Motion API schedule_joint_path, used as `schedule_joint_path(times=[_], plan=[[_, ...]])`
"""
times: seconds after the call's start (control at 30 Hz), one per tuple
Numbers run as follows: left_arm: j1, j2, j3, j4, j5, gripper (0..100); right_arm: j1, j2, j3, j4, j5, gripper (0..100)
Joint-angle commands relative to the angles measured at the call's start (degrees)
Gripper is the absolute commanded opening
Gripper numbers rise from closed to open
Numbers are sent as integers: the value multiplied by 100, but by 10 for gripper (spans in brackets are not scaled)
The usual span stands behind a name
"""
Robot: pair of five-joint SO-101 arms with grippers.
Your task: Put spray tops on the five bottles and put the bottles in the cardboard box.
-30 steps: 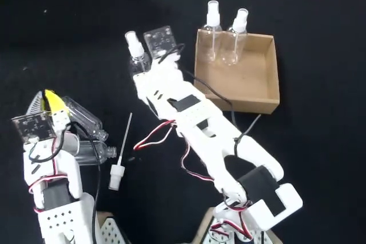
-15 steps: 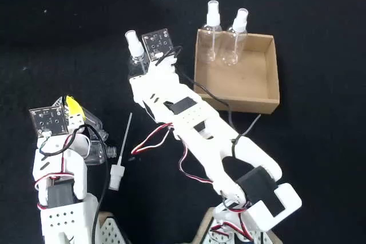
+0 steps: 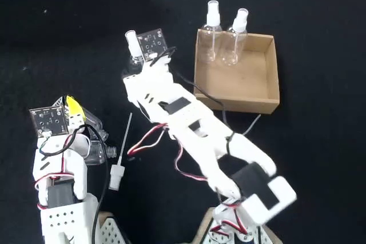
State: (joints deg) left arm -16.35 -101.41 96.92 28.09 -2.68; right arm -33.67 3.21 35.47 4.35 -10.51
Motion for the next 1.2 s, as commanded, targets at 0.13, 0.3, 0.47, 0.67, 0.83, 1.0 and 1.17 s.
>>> schedule_joint_path(times=[0.13, 0.3, 0.47, 0.67, 0.83, 1.0, 1.17], plan=[[75, -26, 57, 26, -9, 36, -62, 338, -769, -167, 26, 357], [75, -26, 57, 26, -9, 36, -53, 435, -796, -167, 26, 327], [75, -26, 57, 26, -9, 36, -53, 541, -796, -185, 35, 61], [75, -26, 57, 26, -9, 36, 114, 514, -760, -149, 35, 11], [75, -26, 57, 26, -9, 36, 202, 497, -760, -149, 35, 11], [75, -26, 57, 18, -9, 36, 88, 541, -769, -149, 35, 34], [75, -26, 57, 18, -9, 36, -70, 514, -760, -141, 35, 221]])
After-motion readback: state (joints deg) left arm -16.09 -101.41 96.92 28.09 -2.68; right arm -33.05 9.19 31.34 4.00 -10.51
